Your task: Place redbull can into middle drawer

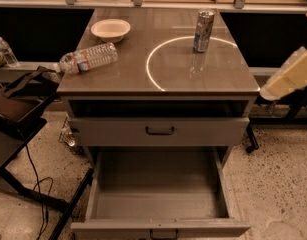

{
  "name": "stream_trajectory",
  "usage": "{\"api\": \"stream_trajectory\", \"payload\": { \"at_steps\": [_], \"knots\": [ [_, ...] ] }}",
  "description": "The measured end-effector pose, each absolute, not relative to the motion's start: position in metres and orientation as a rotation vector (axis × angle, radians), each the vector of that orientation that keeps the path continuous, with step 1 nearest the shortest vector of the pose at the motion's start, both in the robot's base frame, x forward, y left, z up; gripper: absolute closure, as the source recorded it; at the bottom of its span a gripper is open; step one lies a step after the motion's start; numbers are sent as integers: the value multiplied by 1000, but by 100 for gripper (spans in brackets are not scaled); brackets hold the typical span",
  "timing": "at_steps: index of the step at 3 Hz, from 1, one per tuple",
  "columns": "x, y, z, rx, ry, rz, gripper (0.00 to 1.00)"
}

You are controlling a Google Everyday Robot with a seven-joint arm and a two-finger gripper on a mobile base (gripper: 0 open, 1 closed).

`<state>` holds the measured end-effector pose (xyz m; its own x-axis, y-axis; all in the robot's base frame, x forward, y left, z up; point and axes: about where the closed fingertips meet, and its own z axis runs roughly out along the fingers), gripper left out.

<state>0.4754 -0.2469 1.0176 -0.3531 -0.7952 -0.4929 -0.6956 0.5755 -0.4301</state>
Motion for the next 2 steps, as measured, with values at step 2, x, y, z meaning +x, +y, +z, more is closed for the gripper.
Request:
{"api": "stream_trajectory", "payload": {
  "at_steps": [2],
  "knots": [
    [626,-256,1011,-835,1691,161,0]
  ]
}}
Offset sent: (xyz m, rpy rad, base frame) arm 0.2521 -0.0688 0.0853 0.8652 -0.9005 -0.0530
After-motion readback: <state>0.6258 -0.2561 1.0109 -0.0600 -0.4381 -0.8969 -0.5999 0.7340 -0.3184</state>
